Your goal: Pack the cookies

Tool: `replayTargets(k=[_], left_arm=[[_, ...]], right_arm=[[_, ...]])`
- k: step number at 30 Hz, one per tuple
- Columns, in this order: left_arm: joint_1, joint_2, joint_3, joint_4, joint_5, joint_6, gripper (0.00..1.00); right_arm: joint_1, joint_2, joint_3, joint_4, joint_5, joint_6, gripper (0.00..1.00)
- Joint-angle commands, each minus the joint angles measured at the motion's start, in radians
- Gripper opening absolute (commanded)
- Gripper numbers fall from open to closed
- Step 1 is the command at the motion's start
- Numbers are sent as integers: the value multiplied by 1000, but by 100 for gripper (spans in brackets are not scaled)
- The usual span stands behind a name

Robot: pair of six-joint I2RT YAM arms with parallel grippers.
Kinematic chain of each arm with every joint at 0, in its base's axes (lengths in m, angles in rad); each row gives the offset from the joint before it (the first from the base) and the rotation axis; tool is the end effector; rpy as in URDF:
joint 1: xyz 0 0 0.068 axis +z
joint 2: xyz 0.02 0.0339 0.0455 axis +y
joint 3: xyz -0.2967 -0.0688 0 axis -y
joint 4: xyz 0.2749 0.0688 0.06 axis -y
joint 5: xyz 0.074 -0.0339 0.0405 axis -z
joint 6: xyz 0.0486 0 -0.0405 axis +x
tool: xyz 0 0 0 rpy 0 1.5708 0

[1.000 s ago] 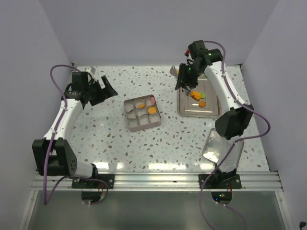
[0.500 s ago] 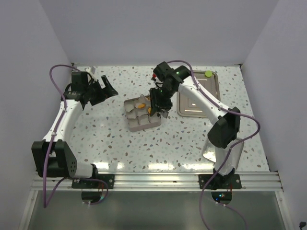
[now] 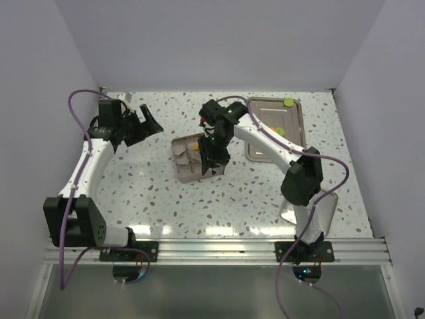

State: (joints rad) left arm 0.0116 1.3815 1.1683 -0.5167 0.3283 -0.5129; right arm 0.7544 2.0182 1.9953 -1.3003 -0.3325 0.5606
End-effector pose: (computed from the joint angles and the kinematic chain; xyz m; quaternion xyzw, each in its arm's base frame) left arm 0.3351 -0.0118 0.3254 -0.1691 0.8871 -0.2444 0.3531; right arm 0.3199 0.3225 0.3184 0.1150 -0.9721 -0.2044 0.0040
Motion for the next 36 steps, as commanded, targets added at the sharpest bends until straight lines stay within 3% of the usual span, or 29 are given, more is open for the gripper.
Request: replayTargets(k=[1,27,36], left_arm=[[-2,-33,-4,30,11,4,97],[-2,-35,-10,29,-11,14,96],[-4,-33,-10,30,-14,17,96]], right_arm=[[-3,4,-13,16,-14,10,33],[-7,163,195,-70,36,-11,33],[-17,177,195,-83,44,-16,34]])
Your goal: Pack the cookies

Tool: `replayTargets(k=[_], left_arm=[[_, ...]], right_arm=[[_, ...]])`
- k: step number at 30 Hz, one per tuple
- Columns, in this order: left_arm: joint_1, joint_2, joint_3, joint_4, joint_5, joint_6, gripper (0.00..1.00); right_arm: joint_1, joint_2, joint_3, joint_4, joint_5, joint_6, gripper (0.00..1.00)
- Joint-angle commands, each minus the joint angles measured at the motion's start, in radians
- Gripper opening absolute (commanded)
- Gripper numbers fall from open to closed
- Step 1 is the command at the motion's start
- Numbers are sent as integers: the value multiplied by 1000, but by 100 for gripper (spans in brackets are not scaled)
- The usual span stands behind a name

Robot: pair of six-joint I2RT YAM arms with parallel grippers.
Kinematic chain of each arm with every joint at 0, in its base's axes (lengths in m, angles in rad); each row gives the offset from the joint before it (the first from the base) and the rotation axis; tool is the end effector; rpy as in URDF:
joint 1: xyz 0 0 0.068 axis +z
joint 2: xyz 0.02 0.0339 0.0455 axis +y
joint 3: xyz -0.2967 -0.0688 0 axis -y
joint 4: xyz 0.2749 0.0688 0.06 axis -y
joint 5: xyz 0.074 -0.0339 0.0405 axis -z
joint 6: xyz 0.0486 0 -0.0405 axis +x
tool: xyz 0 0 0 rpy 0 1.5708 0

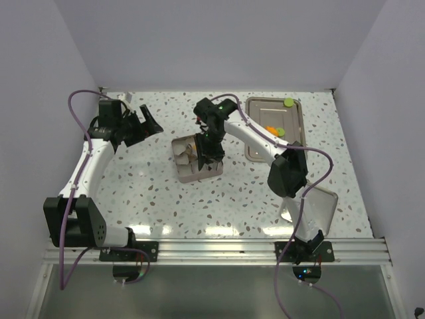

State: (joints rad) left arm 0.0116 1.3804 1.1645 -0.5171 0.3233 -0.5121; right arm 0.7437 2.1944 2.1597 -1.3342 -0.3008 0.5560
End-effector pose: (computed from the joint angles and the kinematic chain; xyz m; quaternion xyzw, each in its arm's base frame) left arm 0.3346 -0.0116 0.3242 -0.1702 0.8878 -0.2419 0.3525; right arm 0.3540 0.3452 0.2868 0.1072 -0.9779 -0.1790 0.0109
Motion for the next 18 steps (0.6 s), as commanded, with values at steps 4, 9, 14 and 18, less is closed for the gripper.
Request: replayTargets(k=[4,9,14,18], left_arm=[[-2,-32,-6,31,-10,18,96],[-4,-32,-8,32,-4,17,96],[-2,-32,-8,29,-6,18,96],[-2,-34,-6,29,-4,18,96]], right_arm=[[-7,-7,19,-49,20,-14,36],[-9,-13,5,-48,28,-16,44],[-13,-22,11,-48,35,-13,50],[-20,-32,20,-57,45,-13,50]])
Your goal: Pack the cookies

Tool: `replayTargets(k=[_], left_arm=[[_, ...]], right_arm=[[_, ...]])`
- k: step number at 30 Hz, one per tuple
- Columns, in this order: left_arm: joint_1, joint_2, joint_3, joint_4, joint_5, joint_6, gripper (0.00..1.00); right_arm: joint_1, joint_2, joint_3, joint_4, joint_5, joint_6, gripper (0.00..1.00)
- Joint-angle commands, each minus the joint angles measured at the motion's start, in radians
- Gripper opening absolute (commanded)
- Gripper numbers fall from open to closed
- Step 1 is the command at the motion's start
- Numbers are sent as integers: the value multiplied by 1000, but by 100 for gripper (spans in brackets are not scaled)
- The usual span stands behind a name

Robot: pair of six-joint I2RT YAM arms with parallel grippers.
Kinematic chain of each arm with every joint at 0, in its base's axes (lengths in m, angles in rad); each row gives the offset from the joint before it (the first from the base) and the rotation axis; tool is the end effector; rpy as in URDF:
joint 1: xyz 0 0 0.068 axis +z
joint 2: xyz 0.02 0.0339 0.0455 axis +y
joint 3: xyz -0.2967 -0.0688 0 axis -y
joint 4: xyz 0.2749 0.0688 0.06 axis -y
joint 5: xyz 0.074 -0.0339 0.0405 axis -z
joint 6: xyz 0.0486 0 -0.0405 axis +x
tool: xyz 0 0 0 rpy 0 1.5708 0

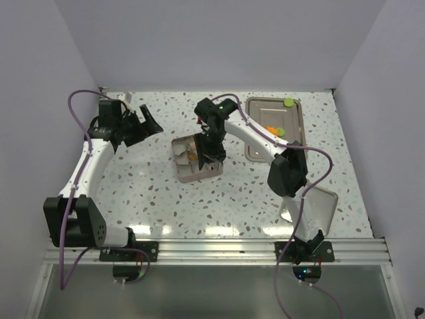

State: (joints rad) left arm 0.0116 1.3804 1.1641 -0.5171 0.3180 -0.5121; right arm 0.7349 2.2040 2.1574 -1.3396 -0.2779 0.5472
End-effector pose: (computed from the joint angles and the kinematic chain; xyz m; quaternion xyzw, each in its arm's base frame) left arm 0.3346 -0.0113 0.3240 -0.1713 0.8880 -0.2396 0.3531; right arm 0.3584 0.3419 0.2811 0.1051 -0.9806 -0.1651 0.0093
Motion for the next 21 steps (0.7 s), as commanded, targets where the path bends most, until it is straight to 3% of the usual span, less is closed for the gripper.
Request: replayTargets(k=[1,10,21], left_arm=[[-4,-35,-6,29,1,18,97],[-4,-40,-4,26,0,17,96],[-2,-38,6,25,4,15,96]], right_arm=[[-12,-44,27,-55,23,-4,50],[-71,-104,131,-119,65,-3,50],[-348,-260,-71,-121,137,-108,50]])
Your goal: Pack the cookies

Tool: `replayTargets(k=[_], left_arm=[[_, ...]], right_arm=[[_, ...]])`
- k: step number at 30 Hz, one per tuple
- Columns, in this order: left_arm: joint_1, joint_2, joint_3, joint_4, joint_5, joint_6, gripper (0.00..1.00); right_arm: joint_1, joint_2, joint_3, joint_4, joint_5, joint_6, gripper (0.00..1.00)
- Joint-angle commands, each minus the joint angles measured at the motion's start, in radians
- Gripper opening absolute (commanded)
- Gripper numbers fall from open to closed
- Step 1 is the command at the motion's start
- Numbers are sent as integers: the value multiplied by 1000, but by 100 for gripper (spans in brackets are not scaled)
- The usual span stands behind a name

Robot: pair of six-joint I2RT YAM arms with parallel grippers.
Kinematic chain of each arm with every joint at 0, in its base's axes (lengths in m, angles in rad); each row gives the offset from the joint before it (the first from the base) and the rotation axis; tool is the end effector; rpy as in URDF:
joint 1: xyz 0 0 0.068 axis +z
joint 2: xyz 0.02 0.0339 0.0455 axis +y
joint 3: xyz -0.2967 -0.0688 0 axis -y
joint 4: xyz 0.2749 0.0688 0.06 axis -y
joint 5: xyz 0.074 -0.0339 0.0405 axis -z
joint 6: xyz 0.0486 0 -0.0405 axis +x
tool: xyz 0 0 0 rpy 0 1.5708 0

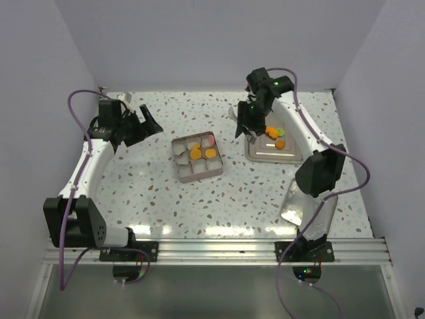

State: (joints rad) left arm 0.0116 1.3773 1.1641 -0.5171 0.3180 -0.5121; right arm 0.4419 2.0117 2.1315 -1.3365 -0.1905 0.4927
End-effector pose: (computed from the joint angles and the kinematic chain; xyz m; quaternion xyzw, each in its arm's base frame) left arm 0.3340 -0.0113 0.3250 -0.1710 0.8875 -0.2398 0.3545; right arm 0.4070 0.2027 0.3601 0.0081 0.9800 0.1626 0.1144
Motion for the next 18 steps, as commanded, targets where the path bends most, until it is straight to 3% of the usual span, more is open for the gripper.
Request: replayTargets(k=[1,7,18], left_arm=[[-2,-35,5,25,3,15,97],[-2,-30,0,31,10,12,96],[-2,-24,6,23,4,18,96]], right_arm=[[-77,-79,-67,-115,54,-68,50],[-224,-107,-196,-64,83,-103,50],[-304,-21,-193,-56,100,-158,51]])
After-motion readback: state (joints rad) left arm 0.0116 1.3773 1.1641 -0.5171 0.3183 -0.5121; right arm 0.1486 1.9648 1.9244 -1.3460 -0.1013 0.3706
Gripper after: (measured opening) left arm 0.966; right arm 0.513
